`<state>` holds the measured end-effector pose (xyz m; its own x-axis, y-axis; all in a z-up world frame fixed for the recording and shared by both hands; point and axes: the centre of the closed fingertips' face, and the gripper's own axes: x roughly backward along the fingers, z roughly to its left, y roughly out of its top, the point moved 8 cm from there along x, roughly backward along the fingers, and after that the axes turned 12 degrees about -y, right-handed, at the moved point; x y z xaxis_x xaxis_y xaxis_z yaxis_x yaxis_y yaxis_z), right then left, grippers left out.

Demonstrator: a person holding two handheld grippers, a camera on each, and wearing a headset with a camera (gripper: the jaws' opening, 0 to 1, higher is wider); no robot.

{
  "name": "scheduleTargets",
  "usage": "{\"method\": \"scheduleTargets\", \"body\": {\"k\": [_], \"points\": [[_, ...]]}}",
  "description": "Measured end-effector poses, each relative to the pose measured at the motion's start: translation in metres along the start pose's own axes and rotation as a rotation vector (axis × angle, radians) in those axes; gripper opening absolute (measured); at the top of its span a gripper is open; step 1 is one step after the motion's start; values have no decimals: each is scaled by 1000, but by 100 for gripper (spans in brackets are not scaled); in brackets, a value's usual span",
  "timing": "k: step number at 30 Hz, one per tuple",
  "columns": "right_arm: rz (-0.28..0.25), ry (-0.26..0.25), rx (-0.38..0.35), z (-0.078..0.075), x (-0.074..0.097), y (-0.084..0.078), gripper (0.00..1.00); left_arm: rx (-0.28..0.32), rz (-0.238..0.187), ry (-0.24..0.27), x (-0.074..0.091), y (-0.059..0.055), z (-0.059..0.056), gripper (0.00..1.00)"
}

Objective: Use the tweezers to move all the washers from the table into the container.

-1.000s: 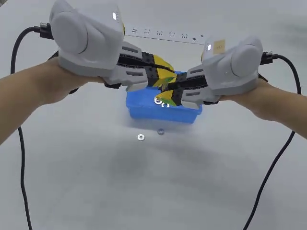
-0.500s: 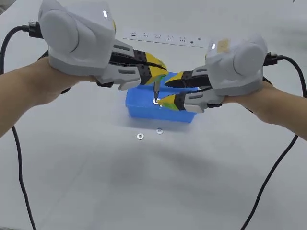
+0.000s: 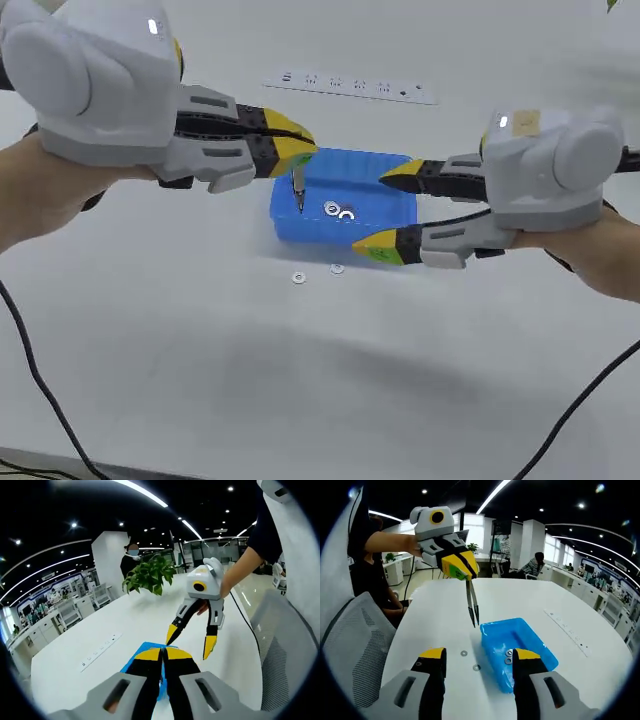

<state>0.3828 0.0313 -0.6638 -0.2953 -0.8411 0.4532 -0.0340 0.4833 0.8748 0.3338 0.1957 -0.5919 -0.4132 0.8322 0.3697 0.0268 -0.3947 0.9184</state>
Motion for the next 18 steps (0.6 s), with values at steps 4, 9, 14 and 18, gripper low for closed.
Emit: {"method": "scheduleTargets", "body": {"k": [4,9,14,18], "points": [[-5,-1,-8,12,8,-4,61,5,-9,-7,1,-4,-13,5],[2,20,2,27,14,-12,66,-2,-34,-25,0,-13,-27,5],[23,38,10,37,18,-21,70,24,-35,-32,0,-31,-35,5],[29,37,6,40,20,-27,76,30,-35,-40,-1,-40,-40,5]]}}
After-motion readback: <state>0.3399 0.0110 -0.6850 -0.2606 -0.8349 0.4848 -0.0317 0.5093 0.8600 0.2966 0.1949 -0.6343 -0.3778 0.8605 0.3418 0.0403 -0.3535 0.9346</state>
